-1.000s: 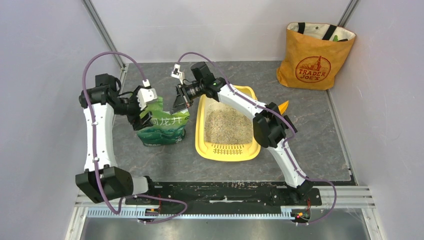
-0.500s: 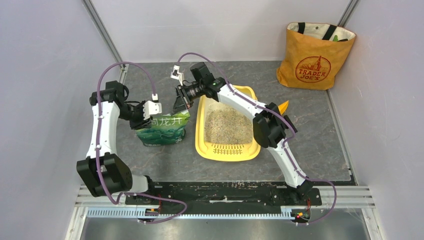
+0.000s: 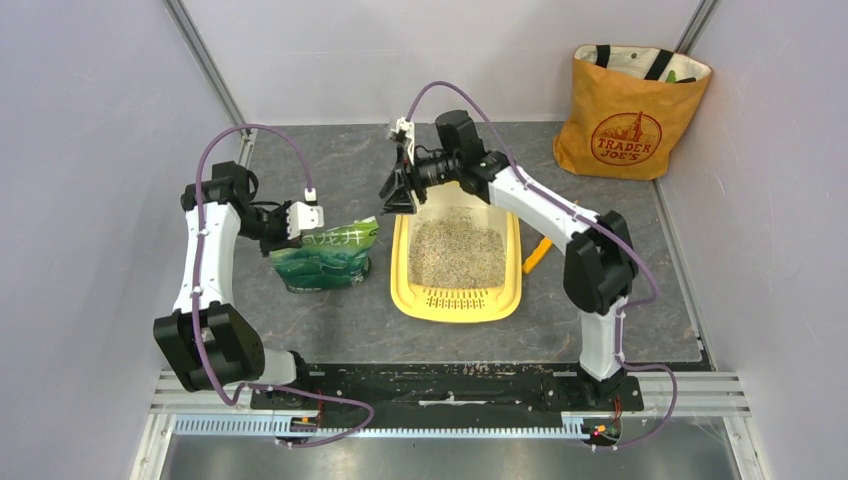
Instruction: Fill the litter box with clean litter
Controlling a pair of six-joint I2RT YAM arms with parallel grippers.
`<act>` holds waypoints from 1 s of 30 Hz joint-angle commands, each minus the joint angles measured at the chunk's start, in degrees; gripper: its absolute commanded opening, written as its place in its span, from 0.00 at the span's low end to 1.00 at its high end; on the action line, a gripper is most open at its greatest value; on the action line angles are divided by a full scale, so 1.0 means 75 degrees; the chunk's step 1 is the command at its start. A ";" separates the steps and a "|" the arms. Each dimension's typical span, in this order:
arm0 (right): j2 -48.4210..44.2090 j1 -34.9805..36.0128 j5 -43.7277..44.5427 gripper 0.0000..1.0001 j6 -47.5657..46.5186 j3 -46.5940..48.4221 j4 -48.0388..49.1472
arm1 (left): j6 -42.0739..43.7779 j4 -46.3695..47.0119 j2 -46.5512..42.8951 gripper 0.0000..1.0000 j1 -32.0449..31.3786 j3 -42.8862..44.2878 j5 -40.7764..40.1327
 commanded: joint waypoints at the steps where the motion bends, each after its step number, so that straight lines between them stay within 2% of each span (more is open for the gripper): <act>1: -0.0880 0.0751 -0.0011 0.63 -0.1647 -0.0695 0.1355 | 0.0285 0.0052 0.0094 0.02 0.0052 0.0131 0.0212; 6: -0.0368 0.1259 0.0532 0.68 -0.2553 -0.0305 0.0872 | 0.0297 0.0058 0.0035 0.02 0.0063 0.0158 0.0425; 13: 0.0454 0.1537 0.0942 0.65 -0.4025 0.0117 -0.0207 | 0.0423 0.0034 -0.0067 0.02 0.0182 0.0142 0.0675; 14: 0.0530 0.1539 0.0999 0.61 -0.4137 0.0121 -0.0365 | 0.0438 0.0034 -0.0069 0.02 0.0230 0.0142 0.0730; 16: 0.0577 0.1544 0.1170 0.46 -0.4216 0.0115 -0.0510 | 0.0532 0.0032 -0.0089 0.02 0.0324 0.0093 0.0780; 19: 0.0557 0.1550 0.1628 0.06 -0.3835 0.0292 -0.0455 | 0.0487 0.0253 -0.0193 0.02 0.0473 -0.0021 0.0981; 20: 0.0566 0.1550 0.1912 0.00 -0.3595 0.0455 -0.0443 | 0.0485 0.0336 -0.0250 0.02 0.0576 -0.0007 0.1137; 26: 0.0643 0.1287 0.2020 0.00 -0.2957 0.1848 -0.1523 | 0.0808 0.0408 -0.0534 0.02 0.0889 0.0128 0.1696; 30: 0.0583 0.1301 0.2077 0.00 -0.3384 0.1289 -0.1768 | 0.0903 0.0665 -0.0635 0.02 0.0898 -0.0300 0.2047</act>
